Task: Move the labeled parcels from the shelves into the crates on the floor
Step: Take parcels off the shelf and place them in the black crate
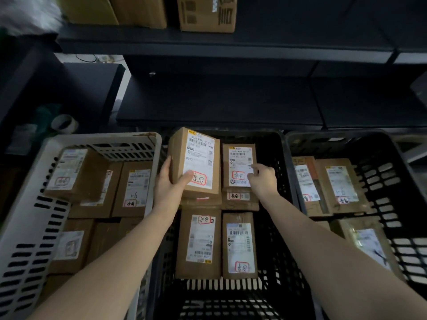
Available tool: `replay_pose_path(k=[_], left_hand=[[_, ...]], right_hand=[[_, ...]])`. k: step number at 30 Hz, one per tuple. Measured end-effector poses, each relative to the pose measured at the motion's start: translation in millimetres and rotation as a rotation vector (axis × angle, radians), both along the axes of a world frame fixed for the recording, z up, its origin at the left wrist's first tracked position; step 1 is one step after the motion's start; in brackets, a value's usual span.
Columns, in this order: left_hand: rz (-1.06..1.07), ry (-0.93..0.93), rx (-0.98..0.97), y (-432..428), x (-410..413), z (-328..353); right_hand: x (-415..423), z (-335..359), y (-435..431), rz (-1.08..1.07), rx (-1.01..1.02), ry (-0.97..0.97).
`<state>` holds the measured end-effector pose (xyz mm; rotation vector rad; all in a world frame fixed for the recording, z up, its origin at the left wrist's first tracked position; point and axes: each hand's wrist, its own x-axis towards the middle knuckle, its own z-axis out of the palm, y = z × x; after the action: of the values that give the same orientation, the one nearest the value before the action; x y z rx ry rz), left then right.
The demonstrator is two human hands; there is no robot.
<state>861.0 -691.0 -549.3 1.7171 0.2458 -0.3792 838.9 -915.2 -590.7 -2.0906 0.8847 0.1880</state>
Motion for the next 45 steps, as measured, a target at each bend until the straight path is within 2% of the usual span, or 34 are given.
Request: replay_pose_path(k=[2,5,7,9,11,14,16,19,23,26,28,31,33,37,41,45], left_hand=[[-0.004,0.013,-0.038,-4.6,-9.1,7.4],[-0.051,0.078,-0.092,-16.1,-27.3,20.2],[-0.116,0.146,-0.11,-22.3,-40.0,27.2],[-0.152,0.176,-0.073,-22.0,-52.2,30.1],[-0.135,0.104,0.075,-13.9,-62.3,28.4],[-0.101,-0.035,0.382,3.9,-73.1,22.0],[-0.104,-0.046,0.479,13.1,-80.0,17.4],[-0.122,-0.085,0.564,24.9,-91.3,7.5],[-0.115,-0.135,0.655,41.6,-103.0,-4.9],[-0.107,-0.118,0.694,54.8,-102.0,-7.9],[-0.12,-0.102,0.689,64.0,-101.0,-7.3],[-0.113,-0.082,0.665,73.0,-102.2,1.3],[-0.122,-0.083,0.681,74.9,-105.2,11.2],[-0.122,-0.167,0.763,78.2,-117.7,45.8],[-0.07,-0.237,0.893,97.9,-142.9,110.9],[0.053,-0.338,1.044,148.4,-176.1,203.5]], right_hand=[[-6.9,18.1,7.0,0.062,0.078,-0.095],[-20.7,46.5,21.8,0.113,0.585,-0.075],[-31.7,51.9,24.5,0.097,0.815,-0.016],[-46.8,49.1,20.4,0.092,0.877,0.045],[-67.6,42.4,12.8,0.122,0.88,0.149],[-103.5,25.7,9.0,0.219,0.814,0.355],[-119.1,16.6,17.8,0.273,0.776,0.436],[-123.8,1.9,45.0,0.304,0.778,0.407],[-102.0,-34.7,94.7,0.126,0.741,0.269],[-79.7,-52.5,118.4,0.188,0.453,0.325],[-70.4,-51.8,121.6,0.251,0.35,0.345],[-67.2,-37.6,114.4,0.45,0.135,0.319],[-67.3,-22.5,108.0,0.606,-0.038,0.262],[-69.3,28.2,103.7,0.903,-0.216,0.083],[-70.2,110.4,128.0,1.095,-0.295,-0.14],[-69.5,208.3,188.4,1.243,-0.365,-0.423]])
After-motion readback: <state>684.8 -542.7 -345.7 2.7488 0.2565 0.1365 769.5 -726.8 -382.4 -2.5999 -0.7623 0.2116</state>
